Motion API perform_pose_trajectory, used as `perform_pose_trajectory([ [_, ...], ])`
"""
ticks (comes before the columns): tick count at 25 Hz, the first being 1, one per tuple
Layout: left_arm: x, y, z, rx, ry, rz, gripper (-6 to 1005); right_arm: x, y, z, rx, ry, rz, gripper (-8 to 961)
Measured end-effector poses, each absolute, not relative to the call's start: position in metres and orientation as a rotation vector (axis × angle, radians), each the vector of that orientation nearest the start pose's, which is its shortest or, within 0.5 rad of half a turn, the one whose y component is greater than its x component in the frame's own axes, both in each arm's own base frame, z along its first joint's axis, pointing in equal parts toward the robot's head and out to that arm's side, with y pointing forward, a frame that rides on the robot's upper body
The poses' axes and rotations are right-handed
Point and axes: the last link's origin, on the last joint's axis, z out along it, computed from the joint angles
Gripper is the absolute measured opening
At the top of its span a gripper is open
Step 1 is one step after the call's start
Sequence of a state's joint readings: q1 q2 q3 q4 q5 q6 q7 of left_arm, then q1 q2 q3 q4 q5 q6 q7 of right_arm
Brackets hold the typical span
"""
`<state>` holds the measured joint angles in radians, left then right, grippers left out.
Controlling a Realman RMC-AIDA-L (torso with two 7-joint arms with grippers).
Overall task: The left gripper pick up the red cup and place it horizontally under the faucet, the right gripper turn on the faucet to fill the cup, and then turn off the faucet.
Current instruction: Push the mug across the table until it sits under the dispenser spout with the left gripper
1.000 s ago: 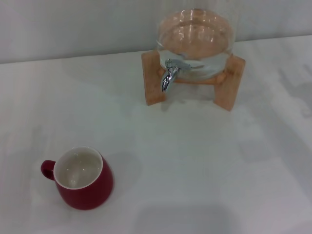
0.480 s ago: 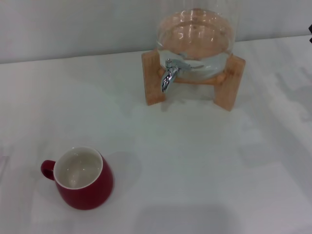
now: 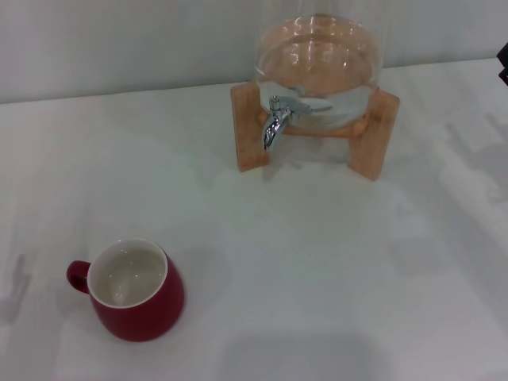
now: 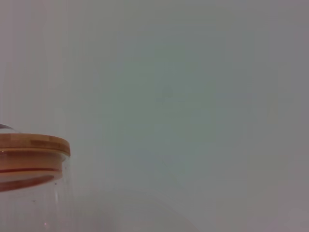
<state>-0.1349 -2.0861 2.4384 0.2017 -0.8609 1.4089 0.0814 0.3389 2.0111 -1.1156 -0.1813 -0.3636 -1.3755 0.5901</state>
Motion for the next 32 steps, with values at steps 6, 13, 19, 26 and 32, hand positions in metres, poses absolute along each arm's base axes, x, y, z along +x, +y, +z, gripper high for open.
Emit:
perform_pose_trajectory([
  [6,-0.358,0.219,-0.027,-1.643,-0.350,-0.543,880,0.351,0.311,0.070,-1.481,0.535,0.995,838],
  [13,-0.358,0.216,-0.029,-1.656,-0.331,-0.524,880,0.350,0.311,0.068,-1.492,0.531,0.992,838],
  [19,-0.358,0.213,-0.033,-1.682,-0.328,-0.515,880,0.352,0.310,0.066,-1.496,0.542,0.987,838],
  [26,-0.356,0.209,-0.039,-1.722,-0.324,-0.514,879,0.351,0.309,0.064,-1.508,0.541,0.988,838],
  [32,-0.357,0.201,-0.044,-1.751,-0.324,-0.505,879,0.350,0.309,0.062,-1.519,0.542,0.987,838],
])
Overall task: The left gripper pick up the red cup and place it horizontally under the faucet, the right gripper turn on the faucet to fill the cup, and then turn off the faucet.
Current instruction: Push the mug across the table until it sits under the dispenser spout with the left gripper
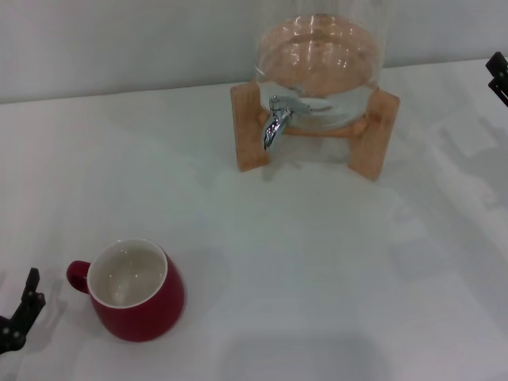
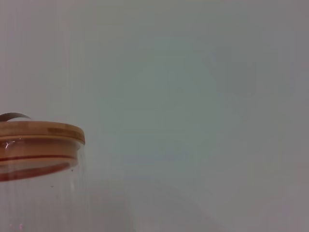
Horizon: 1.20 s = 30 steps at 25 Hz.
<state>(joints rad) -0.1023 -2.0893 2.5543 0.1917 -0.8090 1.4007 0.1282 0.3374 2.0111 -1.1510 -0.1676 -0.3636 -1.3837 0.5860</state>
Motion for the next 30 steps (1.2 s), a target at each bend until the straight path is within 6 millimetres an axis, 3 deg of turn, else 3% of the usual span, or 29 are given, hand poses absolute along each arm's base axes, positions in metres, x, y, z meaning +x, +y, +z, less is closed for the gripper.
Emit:
perform_pose_trajectory([
  [30,-0.352,0.195,-0.055,-1.825,-0.297,-0.506,878,0.349,0.307,0.062,-1.523,0.535,0.998,838],
])
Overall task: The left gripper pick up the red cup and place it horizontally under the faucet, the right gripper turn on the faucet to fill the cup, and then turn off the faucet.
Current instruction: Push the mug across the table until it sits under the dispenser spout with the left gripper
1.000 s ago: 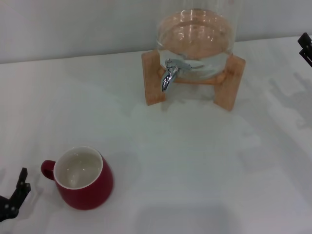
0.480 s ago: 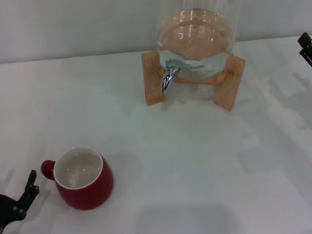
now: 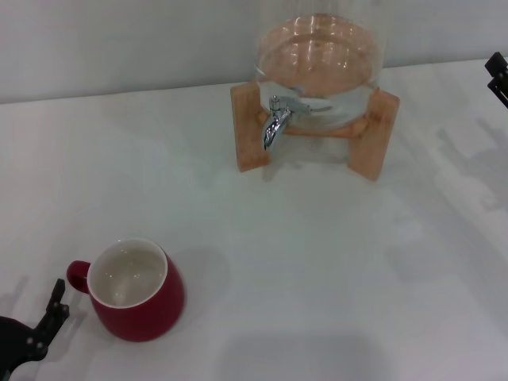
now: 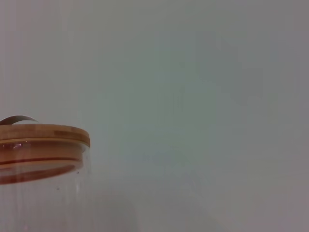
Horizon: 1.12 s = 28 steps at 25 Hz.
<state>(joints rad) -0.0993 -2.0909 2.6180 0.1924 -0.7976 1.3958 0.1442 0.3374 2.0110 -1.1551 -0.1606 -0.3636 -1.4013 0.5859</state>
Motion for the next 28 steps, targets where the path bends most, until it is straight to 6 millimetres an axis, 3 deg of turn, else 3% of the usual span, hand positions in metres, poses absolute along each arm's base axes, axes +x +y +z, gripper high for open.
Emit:
perform_pose_trajectory([
  [28,-0.3533,0.2014,-0.0599,-1.867,-0.300,-0.480,875,0.3467,0.3060,0.0628,-1.523,0.519,1.014,838],
])
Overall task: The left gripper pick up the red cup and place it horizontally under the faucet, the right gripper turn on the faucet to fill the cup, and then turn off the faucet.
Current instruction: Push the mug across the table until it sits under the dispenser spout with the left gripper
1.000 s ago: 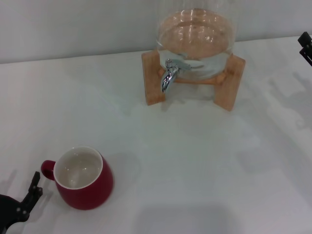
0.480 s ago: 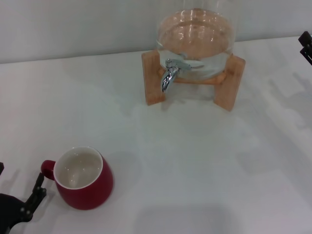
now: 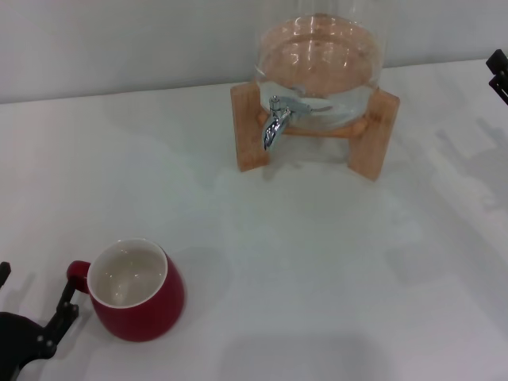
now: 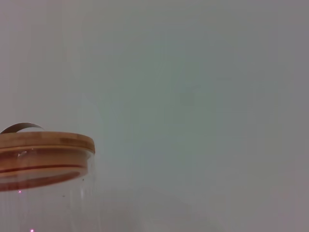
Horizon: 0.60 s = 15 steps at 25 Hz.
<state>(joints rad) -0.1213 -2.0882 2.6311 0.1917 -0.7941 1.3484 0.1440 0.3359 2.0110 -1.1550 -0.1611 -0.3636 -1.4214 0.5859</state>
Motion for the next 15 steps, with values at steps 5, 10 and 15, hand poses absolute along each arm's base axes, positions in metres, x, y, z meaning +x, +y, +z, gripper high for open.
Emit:
perform_pose_trajectory([
  [5,-0.3534,0.2040,-0.0619,-1.881,-0.301,-0.470,875,0.3466,0.3059,0.0628,-1.523,0.518,1.014,837],
  [10,-0.3530,0.2045,-0.0621,-1.884,-0.299,-0.471,874,0.3472,0.3053,0.0628,-1.522,0.519,1.013,837],
  [15,-0.3513,0.2065,-0.0628,-1.893,-0.289,-0.476,866,0.3475,0.3049,0.0629,-1.522,0.520,1.012,837],
])
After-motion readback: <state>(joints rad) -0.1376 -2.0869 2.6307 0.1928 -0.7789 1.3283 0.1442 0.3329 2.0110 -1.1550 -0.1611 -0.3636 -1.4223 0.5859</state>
